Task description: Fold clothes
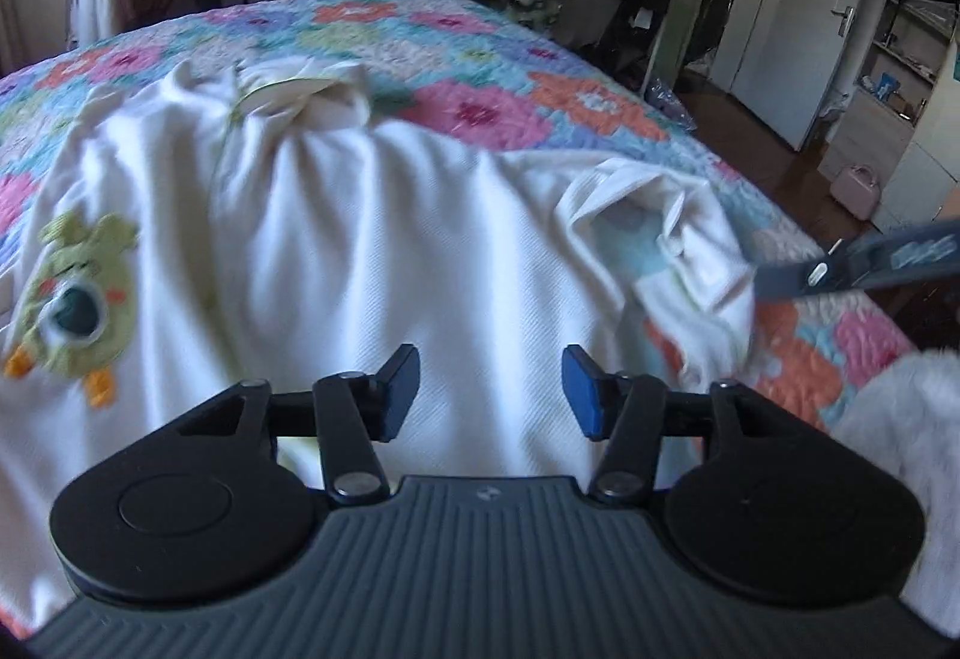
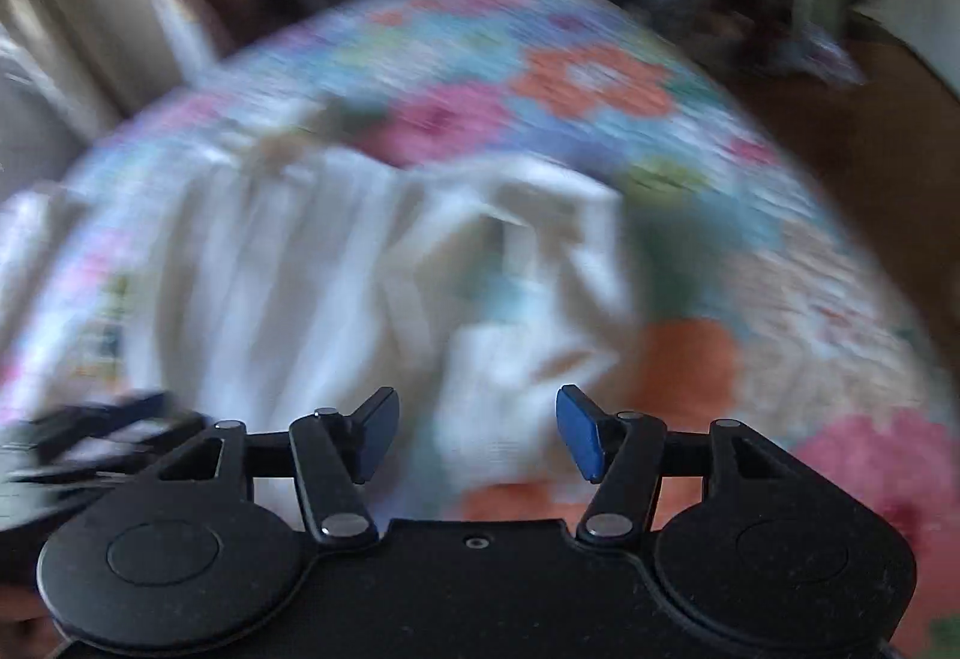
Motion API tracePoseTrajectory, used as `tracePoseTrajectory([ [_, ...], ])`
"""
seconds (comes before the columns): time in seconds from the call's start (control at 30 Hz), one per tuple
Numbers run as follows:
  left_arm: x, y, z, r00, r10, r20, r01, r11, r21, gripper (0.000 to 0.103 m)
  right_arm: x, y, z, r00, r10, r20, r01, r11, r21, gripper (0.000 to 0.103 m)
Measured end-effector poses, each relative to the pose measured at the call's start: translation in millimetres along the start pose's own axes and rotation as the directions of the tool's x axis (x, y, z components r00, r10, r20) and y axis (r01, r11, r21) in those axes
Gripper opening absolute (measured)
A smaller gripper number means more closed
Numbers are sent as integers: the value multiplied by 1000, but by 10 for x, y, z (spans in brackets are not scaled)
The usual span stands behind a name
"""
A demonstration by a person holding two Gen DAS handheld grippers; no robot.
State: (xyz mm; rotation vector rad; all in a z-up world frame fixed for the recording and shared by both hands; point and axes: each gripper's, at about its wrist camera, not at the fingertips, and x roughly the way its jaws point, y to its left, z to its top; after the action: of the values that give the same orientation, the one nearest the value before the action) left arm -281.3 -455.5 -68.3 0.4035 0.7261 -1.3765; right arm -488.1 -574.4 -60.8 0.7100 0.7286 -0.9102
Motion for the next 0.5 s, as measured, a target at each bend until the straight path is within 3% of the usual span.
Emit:
tracePoseTrajectory([
  [0.03, 66, -36, 27, 1000, -2, -1, 2, 1000, 1, 54, 83, -50, 43, 1000, -26, -14, 27, 1000, 8, 63],
  [0.17, 299, -186, 66, 998, 8, -67, -7, 1000, 13, 54, 377, -127, 129, 995, -4, -105, 10, 998, 55, 64],
  [0.23, 342, -243, 46, 995, 25, -95, -24, 1000, 8, 54, 504, -91, 150, 991, -56, -123, 62, 997, 40, 66],
  [0.33, 329, -261, -16, 995, 1, -96, -4, 1000, -27, 54, 717, -105, 160, 978, -117, -172, 123, 992, 30, 73],
  [0.43, 370, -245, -80, 993, 0, -118, -7, 998, -63, 55, 945, -107, 134, 969, -118, -215, 126, 992, 26, 79],
  [0.47, 387, -241, -95, 992, 7, -124, -16, 998, -68, 55, 949, -84, 130, 973, -113, -200, 119, 993, 14, 75],
  [0.5, 400, -235, -105, 992, 15, -126, -24, 997, -73, 55, 948, -60, 127, 977, -109, -183, 111, 994, 1, 57],
])
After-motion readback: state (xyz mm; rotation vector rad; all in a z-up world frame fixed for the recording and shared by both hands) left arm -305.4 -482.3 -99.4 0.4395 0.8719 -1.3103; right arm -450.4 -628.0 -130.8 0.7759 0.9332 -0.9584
